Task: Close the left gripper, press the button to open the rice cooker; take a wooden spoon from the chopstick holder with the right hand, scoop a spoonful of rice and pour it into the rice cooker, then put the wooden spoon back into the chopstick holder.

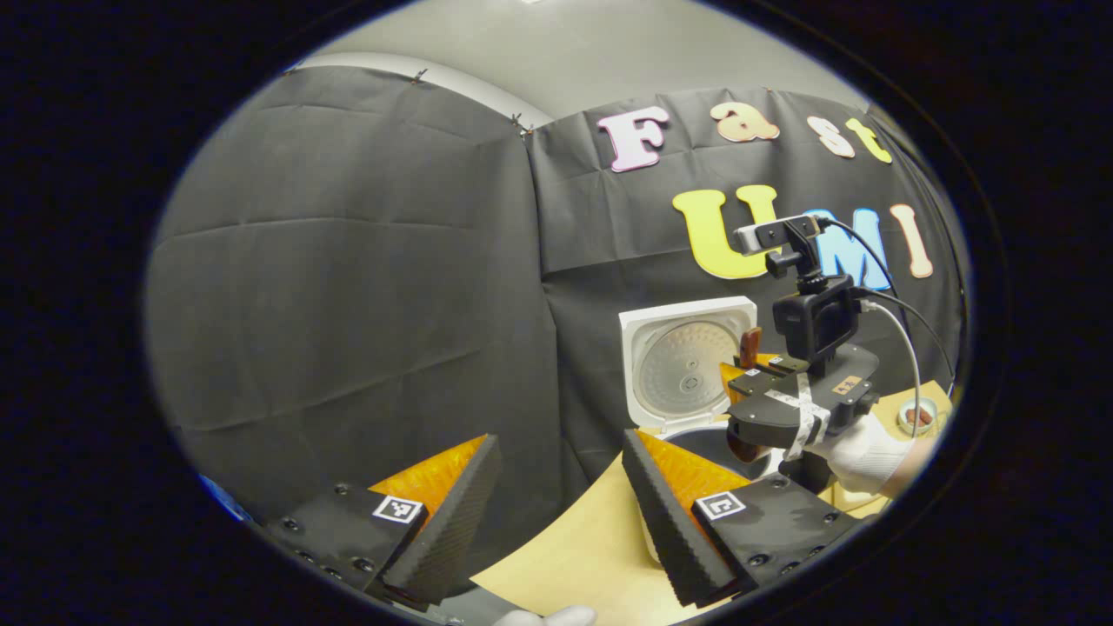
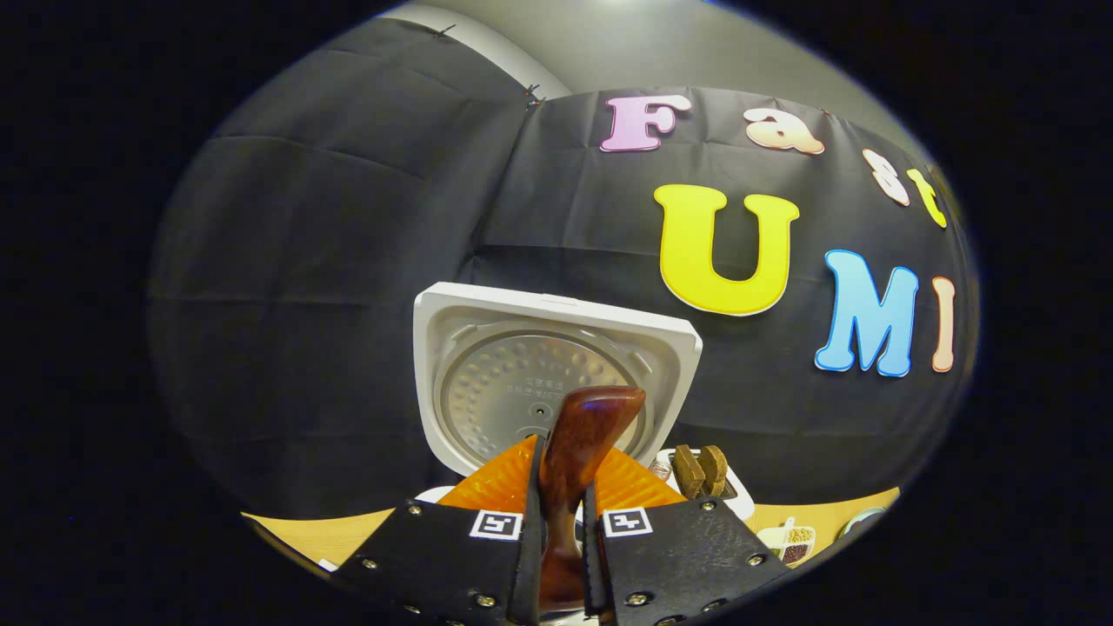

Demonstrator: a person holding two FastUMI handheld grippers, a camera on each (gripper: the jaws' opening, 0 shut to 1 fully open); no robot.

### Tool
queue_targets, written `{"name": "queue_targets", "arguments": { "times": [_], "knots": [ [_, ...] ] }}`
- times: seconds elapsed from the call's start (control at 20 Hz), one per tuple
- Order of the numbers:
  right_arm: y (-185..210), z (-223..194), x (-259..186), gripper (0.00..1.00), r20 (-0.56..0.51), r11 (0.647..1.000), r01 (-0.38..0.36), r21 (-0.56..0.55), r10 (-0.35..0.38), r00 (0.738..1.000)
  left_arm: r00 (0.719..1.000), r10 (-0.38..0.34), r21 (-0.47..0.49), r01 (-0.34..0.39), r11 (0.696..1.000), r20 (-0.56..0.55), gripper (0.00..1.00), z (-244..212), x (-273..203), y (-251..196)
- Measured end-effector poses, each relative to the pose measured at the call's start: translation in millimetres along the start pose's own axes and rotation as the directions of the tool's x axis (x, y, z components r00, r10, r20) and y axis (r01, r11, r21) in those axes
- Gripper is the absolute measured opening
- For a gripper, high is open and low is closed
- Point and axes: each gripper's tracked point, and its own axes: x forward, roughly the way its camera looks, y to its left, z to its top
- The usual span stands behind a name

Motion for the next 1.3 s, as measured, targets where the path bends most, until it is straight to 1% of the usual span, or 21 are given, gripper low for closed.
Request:
{"name": "queue_targets", "arguments": {
  "times": [0.1, 0.25, 0.3, 0.35, 0.4, 0.45, 0.5, 0.55, 0.6, 0.65, 0.7, 0.75, 0.85, 1.0, 1.05, 1.2, 1.3],
  "knots": [
    [0.3, 2.2, -0.2, 0.19, 0.014, 1.000, -0.007, 0.000, 0.007, 1.000, 1.000, -0.002, 0.003, 0.002, 1.000, 0.001, 1.00, -2.4, -1.1, -0.3],
    [-0.3, 3.8, -1.0, 0.19, 0.023, 0.998, -0.011, -0.059, 0.012, 1.000, 1.000, -0.004, 0.010, 0.004, 1.000, 0.010, 0.98, 2.1, -3.2, 1.0],
    [1.3, 2.1, 0.4, 0.19, 0.011, 0.999, -0.022, -0.032, 0.022, 1.000, 1.000, -0.006, 0.008, 0.006, 1.000, 0.010, 0.98, 3.3, -3.1, 0.6],
    [0.2, -2.8, 1.5, 0.19, -0.007, 0.999, -0.026, 0.022, 0.026, 1.000, 1.000, -0.008, 0.003, 0.008, 1.000, 0.007, 0.98, 2.4, -3.3, 0.3],
    [1.6, -4.0, 0.1, 0.19, -0.026, 0.996, -0.022, 0.091, 0.024, 0.999, 1.000, -0.010, -0.001, 0.010, 1.000, 0.004, 1.00, 2.1, -2.7, -0.2],
    [1.2, -1.5, -1.0, 0.19, -0.031, 0.988, -0.016, 0.152, 0.021, 0.999, 1.000, -0.009, -0.003, 0.009, 1.000, 0.001, 1.00, 0.7, -2.2, -0.1],
    [0.0, 1.1, -1.8, 0.20, -0.025, 0.979, -0.010, 0.204, 0.015, 1.000, 1.000, -0.009, -0.002, 0.009, 1.000, 0.001, 0.98, 1.0, -1.9, -0.1],
    [-1.0, 3.4, -3.1, 0.20, -0.023, 0.961, -0.015, 0.276, 0.023, 0.999, 1.000, -0.010, 0.000, 0.010, 1.000, 0.003, 1.00, 2.5, -1.4, -0.1],
    [-8.1, 5.7, -6.8, 0.20, -0.020, 0.942, -0.019, 0.336, 0.028, 0.999, 1.000, -0.011, 0.004, 0.011, 1.000, 0.004, 0.98, 3.4, -1.0, -0.3],
    [-16.1, 9.2, -7.5, 0.19, -0.018, 0.909, -0.025, 0.416, 0.036, 0.999, 1.000, -0.013, 0.007, 0.013, 1.000, 0.005, 0.98, 3.1, -0.3, -0.5],
    [-24.6, 9.7, -5.8, 0.20, -0.023, 0.861, -0.018, 0.509, 0.034, 0.999, 1.000, -0.018, 0.008, 0.018, 1.000, 0.005, 1.00, 3.5, -0.1, -1.6],
    [-35.5, 13.5, -8.8, 0.20, -0.017, 0.826, -0.011, 0.564, 0.025, 1.000, 1.000, -0.023, 0.005, 0.023, 1.000, 0.005, 1.00, 4.5, -1.5, -1.7],
    [-63.6, 24.4, -9.2, 0.20, -0.006, 0.769, 0.009, 0.639, -0.006, 1.000, 0.999, -0.037, -0.002, 0.037, 0.999, 0.003, 1.00, 5.6, -3.0, -5.8],
    [-102.7, 30.6, -28.4, 0.20, 0.012, 0.717, 0.038, 0.696, -0.065, 0.998, 0.998, -0.061, -0.004, 0.061, 0.998, 0.013, 1.00, 14.2, 0.0, -22.6],
    [-119.1, 31.0, -36.2, 0.20, 0.014, 0.712, 0.056, 0.700, -0.092, 0.996, 0.997, -0.073, -0.004, 0.073, 0.997, 0.018, 1.00, 19.2, 0.8, -32.1],
    [-172.7, 25.3, -60.0, 0.20, 0.012, 0.714, 0.119, 0.690, -0.176, 0.984, 0.993, -0.117, -0.006, 0.117, 0.993, 0.036, 1.00, 31.1, -3.6, -59.5],
    [-209.9, 17.6, -80.5, 0.19, 0.004, 0.713, 0.168, 0.681, -0.233, 0.973, 0.987, -0.149, -0.007, 0.150, 0.989, 0.052, 1.00, 37.4, -9.7, -78.4]
  ]
}}
